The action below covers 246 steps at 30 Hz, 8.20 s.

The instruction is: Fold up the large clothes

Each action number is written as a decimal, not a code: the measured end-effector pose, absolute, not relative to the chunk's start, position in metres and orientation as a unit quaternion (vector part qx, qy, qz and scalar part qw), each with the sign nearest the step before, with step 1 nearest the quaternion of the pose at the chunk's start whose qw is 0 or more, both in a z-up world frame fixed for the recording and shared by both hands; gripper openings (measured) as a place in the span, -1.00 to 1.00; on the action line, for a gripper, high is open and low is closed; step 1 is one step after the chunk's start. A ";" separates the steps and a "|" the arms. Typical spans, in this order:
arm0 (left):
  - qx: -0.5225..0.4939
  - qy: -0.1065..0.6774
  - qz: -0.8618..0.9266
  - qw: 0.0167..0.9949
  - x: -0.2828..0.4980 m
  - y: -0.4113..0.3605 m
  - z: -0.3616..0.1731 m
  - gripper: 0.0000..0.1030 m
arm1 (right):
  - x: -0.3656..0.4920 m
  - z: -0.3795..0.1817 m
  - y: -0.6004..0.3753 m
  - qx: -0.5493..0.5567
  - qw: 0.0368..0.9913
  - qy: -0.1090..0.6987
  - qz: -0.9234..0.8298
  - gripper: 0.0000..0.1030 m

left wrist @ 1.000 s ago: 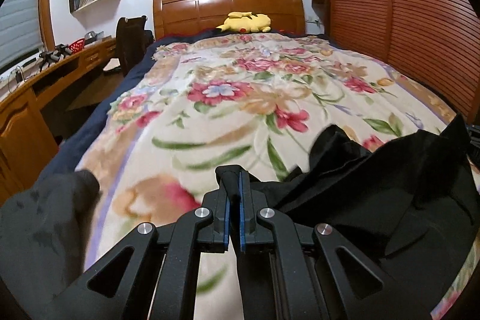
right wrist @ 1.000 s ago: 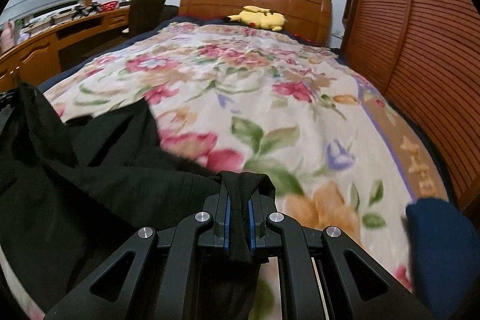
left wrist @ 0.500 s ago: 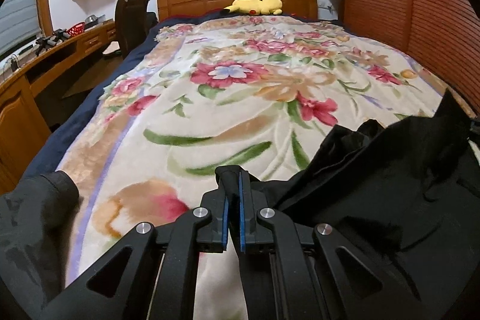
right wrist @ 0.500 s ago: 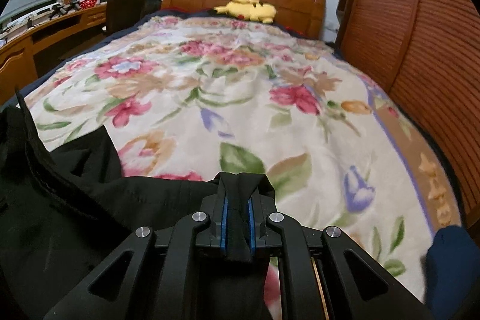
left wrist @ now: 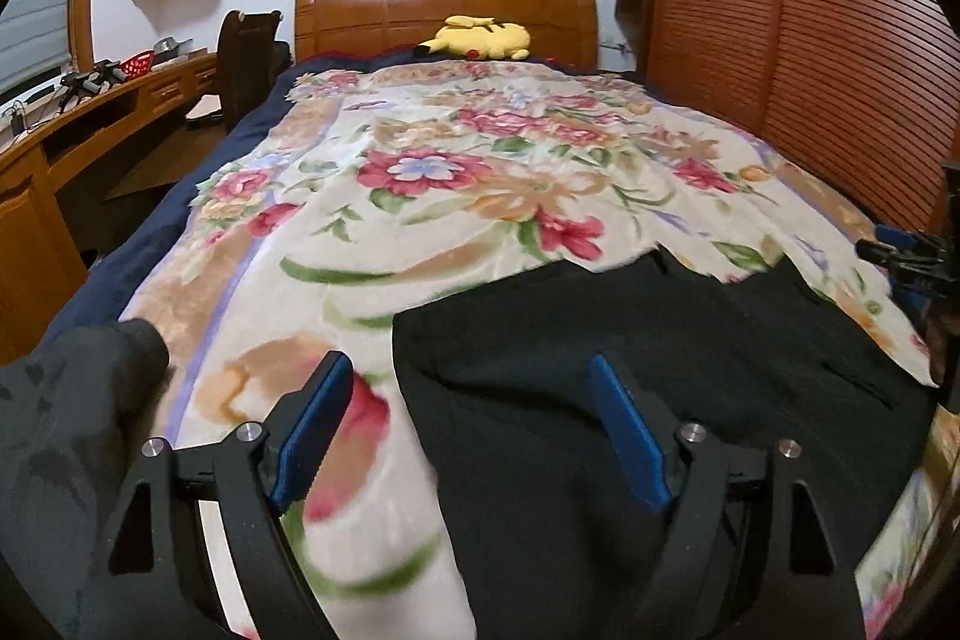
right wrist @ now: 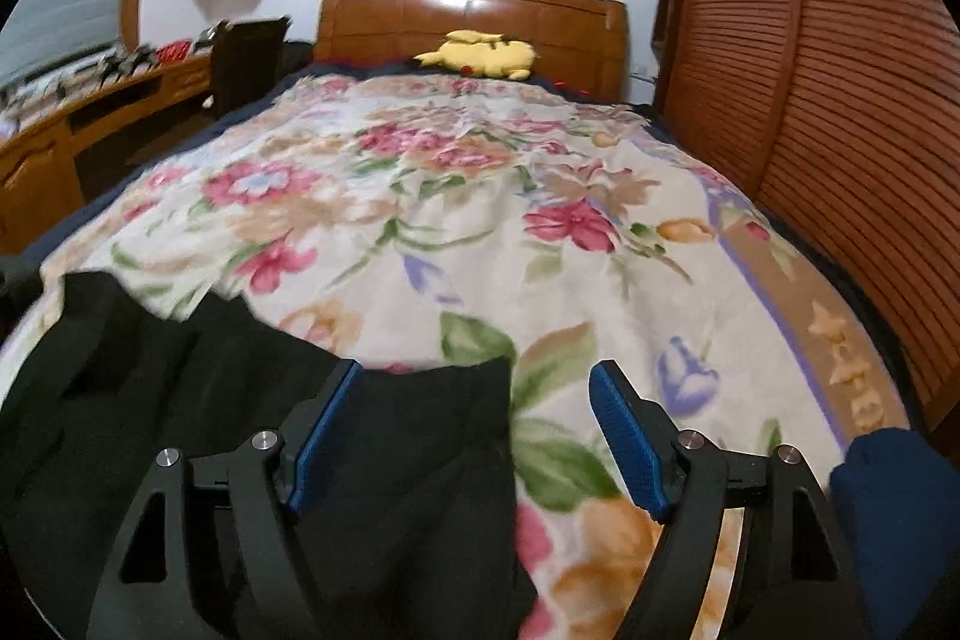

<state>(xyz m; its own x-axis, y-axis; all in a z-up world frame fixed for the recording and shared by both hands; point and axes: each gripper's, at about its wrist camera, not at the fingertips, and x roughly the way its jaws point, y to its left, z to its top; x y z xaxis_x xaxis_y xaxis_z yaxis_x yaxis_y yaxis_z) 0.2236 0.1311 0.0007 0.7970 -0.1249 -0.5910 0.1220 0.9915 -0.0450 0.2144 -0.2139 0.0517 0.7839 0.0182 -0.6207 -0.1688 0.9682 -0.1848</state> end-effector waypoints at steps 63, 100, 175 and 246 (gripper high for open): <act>0.024 0.363 -0.096 0.927 0.102 0.115 -0.071 0.41 | 0.034 0.035 -0.295 -0.048 0.925 0.374 0.048 0.12; 0.005 0.423 -0.039 0.905 0.094 0.114 -0.077 -0.65 | 0.050 -0.015 -0.311 0.014 0.915 0.378 0.143 -0.16; 0.032 0.360 -0.169 0.917 0.050 -0.044 -0.059 0.58 | -0.031 0.074 -0.302 -0.090 0.931 0.312 0.164 -0.89; -0.028 0.282 -0.058 0.957 -0.036 0.145 -0.006 0.60 | 0.037 0.065 -0.131 -0.140 0.892 0.266 0.338 0.23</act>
